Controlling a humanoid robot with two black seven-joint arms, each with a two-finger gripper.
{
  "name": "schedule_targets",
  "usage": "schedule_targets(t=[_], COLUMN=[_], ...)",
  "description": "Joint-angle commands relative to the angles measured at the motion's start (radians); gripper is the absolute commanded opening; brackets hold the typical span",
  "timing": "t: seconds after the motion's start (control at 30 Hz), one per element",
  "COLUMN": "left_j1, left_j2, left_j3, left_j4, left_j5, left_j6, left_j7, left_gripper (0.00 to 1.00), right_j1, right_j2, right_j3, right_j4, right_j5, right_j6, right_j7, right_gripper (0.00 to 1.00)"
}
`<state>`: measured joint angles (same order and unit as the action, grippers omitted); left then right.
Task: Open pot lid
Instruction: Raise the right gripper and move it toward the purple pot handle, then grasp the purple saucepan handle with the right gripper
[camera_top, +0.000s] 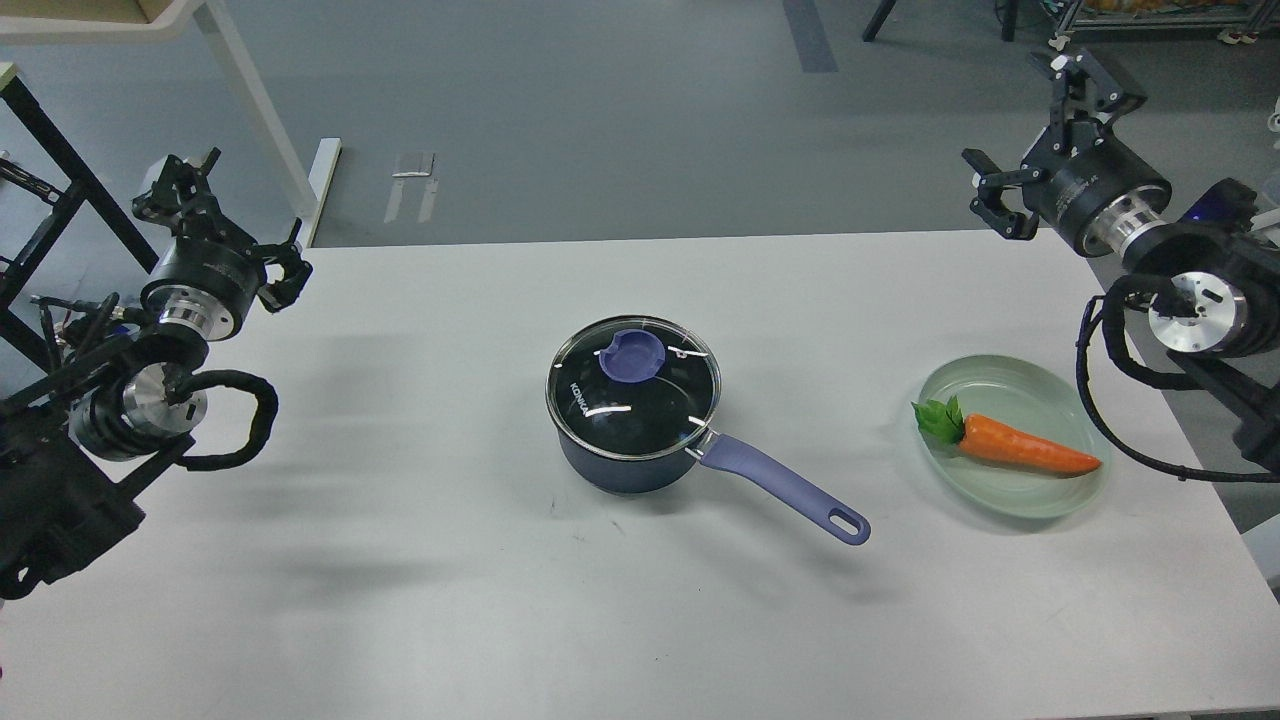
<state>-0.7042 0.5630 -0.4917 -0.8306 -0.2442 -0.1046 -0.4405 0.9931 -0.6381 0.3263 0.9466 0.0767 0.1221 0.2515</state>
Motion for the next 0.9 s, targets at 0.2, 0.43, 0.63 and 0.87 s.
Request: schedule_targets(t=[0.2, 0.43, 0.63, 0.87], left_j1=[0.000, 0.000, -0.001, -0.004], left_j2=[0.044, 0.067, 0.072, 0.074], left_j3=[0.002, 0.004, 0.002, 0.007], left_j4=[-0.001, -0.001, -0.001, -0.002], left_j5=[-0.001, 0.000, 0.000, 0.002], left_j6=[-0.020, -0.033, -0.035, -0.041], left_j7=[0.000, -0.001, -0.001, 0.000], left_gripper=[0.99, 0.99, 0.99, 0.99], right_j1=[0.358, 0.606, 0.755, 0.806], right_j2=[-0.087, -0.081, 0.011, 0.159], right_j3=[-0.496, -0.831, -1.033, -1.184], right_j4=[0.239, 0.457, 0.583, 0.650], right_j5=[-0.300, -0.679, -0.909, -0.994], right_j6=[-0.035, -0.042, -0.041, -0.044], right_j7=[-0.003, -0.008, -0.009, -0.044], right_gripper=[1.00, 1.00, 1.00, 0.98])
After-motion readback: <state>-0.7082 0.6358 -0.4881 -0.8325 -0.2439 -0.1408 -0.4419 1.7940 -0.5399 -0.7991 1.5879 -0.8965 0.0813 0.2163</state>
